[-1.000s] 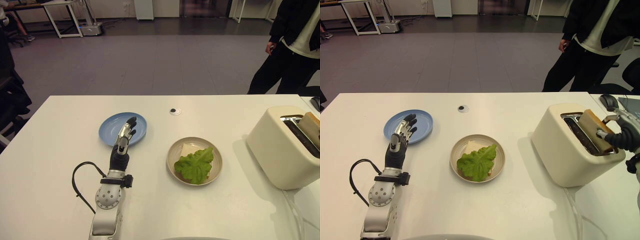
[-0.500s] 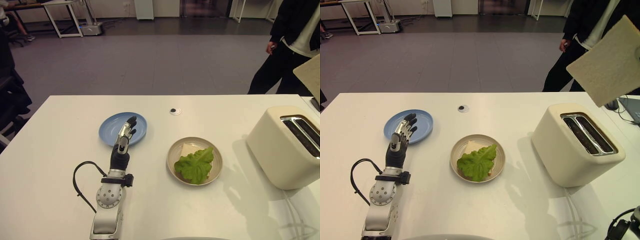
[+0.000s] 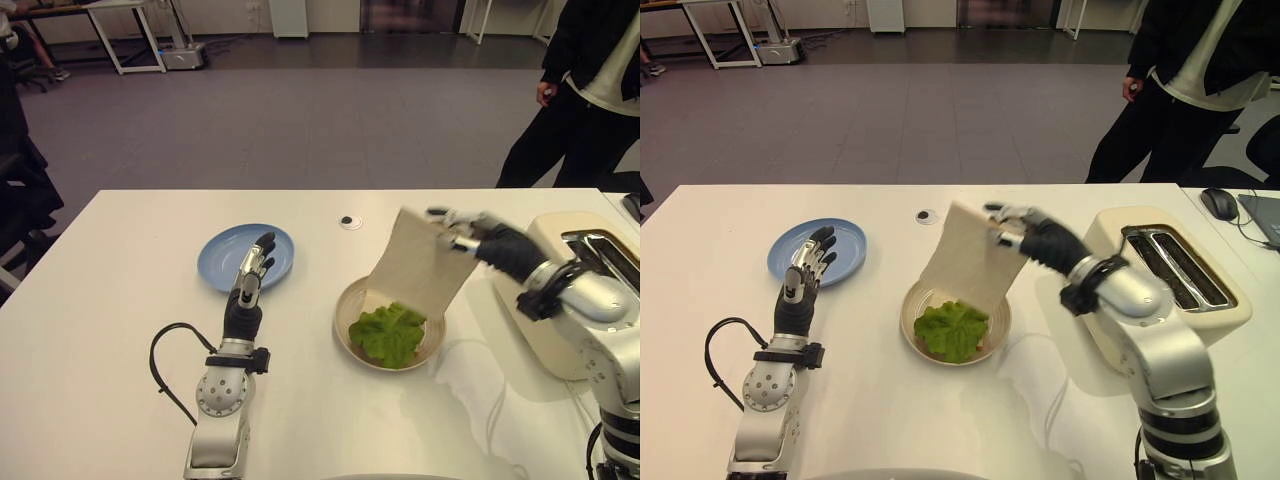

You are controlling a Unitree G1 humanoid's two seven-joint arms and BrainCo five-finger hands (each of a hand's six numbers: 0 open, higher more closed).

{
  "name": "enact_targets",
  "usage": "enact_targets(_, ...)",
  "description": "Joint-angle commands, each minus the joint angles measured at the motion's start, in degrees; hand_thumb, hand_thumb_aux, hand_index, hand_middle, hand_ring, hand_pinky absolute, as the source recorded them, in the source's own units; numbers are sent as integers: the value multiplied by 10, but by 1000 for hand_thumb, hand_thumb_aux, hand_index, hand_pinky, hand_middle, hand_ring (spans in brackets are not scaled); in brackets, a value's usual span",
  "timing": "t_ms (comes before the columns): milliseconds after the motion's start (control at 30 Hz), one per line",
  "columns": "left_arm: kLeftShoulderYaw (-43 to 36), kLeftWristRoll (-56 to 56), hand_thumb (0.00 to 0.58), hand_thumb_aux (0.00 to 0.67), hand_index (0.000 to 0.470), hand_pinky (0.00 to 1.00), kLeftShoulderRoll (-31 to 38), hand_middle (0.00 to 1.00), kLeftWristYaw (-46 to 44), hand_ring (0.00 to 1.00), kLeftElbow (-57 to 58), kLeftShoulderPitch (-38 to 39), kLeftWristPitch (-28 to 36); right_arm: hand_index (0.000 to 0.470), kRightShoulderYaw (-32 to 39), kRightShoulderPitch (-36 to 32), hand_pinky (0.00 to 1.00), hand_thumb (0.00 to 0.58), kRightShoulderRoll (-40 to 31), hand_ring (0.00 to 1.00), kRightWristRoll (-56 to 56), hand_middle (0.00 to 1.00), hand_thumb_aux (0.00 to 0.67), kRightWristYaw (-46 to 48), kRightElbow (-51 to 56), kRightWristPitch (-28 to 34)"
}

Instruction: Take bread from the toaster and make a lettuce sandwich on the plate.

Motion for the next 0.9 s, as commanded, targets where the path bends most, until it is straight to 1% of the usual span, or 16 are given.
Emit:
enact_targets(33,-6,8,0,0,0,0,-5,0,2,0,4,0,2,470,25,-39,0,580,-9,0,-6,0,670,28,46,14)
enact_targets(167,-7,10,0,0,0,0,-8,0,2,0,5,0,1,470,61,-73,0,580,-15,0,-34,0,670,52,99,0)
enact_targets(267,-6,11,0,0,0,0,-9,0,2,0,4,1,0,470,97,-84,0,580,-16,0,-63,0,670,72,132,-23)
enact_targets(433,-7,12,0,0,0,0,-12,0,3,0,1,4,1,470,143,-74,0,580,-12,0,-99,0,670,102,155,-56)
enact_targets(533,-6,13,0,0,0,0,-12,0,2,0,-2,5,1,470,163,-74,0,580,-3,0,-128,0,670,102,191,-86)
enact_targets(767,-5,12,0,0,0,0,-7,0,-3,0,-4,6,2,470,179,-71,0,580,12,0,-184,0,670,98,280,-154)
enact_targets(800,-5,12,0,0,0,0,-7,0,-3,0,-4,7,2,394,178,-73,0,565,15,0,-190,0,562,99,293,-164)
enact_targets(833,-5,12,0,0,0,0,-6,0,-4,0,-5,7,2,0,178,-76,0,0,19,0,-196,0,0,100,307,-173)
enact_targets(900,-5,12,0,0,0,0,-5,0,-5,0,-6,8,3,0,178,-81,0,0,26,0,-209,0,0,98,334,-197)
